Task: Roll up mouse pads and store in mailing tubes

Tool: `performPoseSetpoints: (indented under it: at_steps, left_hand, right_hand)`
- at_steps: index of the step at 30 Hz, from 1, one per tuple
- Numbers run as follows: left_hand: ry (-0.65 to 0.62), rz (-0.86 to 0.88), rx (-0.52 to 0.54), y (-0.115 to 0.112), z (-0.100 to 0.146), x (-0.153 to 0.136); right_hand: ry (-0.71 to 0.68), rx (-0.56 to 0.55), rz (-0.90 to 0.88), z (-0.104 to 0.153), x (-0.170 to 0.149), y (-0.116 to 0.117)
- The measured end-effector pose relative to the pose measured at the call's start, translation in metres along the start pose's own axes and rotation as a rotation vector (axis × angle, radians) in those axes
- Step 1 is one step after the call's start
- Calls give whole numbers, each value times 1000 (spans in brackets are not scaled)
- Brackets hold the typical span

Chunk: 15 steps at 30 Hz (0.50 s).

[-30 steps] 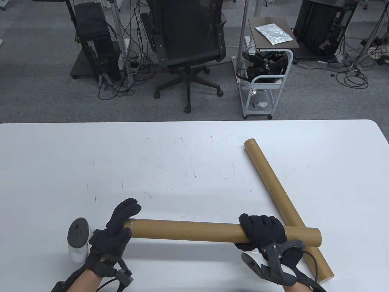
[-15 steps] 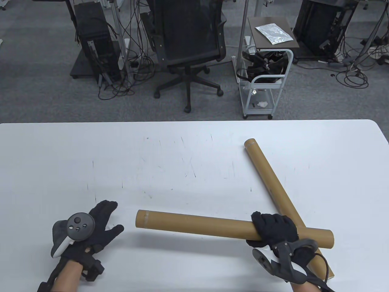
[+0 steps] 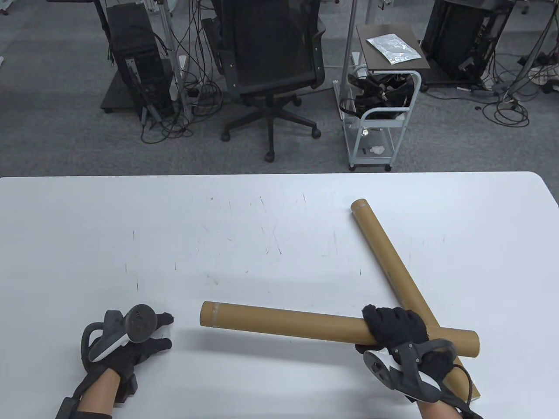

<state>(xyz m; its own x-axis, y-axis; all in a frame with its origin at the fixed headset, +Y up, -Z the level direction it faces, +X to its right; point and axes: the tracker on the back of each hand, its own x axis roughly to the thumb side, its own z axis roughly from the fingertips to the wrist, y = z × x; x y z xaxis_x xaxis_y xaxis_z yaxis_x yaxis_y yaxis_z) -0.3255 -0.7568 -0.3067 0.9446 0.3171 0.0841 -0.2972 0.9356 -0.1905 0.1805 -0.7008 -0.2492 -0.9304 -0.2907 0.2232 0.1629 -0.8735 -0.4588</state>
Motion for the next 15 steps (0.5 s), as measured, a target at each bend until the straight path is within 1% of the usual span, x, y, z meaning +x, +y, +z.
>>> performPoseSetpoints:
  at_steps: [1, 2, 3, 4, 5, 6, 7, 9, 10, 12, 15]
  left_hand:
    - [-70, 260, -8, 1, 0, 2]
    - [-122, 431, -16, 2, 0, 4]
    - [-180, 668, -33, 2, 0, 8]
    - [-239, 858, -75, 1, 0, 13]
    - [-256, 931, -84, 1, 0, 15]
    - [-272, 966, -86, 2, 1, 19]
    - [-289, 942, -94, 2, 1, 21]
    - [-288, 863, -74, 3, 4, 20]
    - [-297, 862, -89, 3, 4, 20]
    - [-289, 891, -75, 3, 5, 20]
    - [-308, 852, -75, 4, 6, 23]
  right_hand:
    - [-4, 1, -8, 0, 1, 0]
    - [-6, 1, -10, 0, 2, 0]
    - [-13, -1, -12, 0, 4, 0]
    - [-21, -3, -13, 0, 6, -1]
    - [-26, -5, -13, 0, 7, -1]
    - [-33, -8, -11, 0, 9, -2]
    - [-38, -11, -9, 0, 10, -2]
    - [-42, -14, -3, 1, 10, -2]
    - [-41, -12, -4, 1, 10, -2]
    - [-38, -9, -11, 1, 10, -2]
    - [-30, -12, -19, 1, 9, -3]
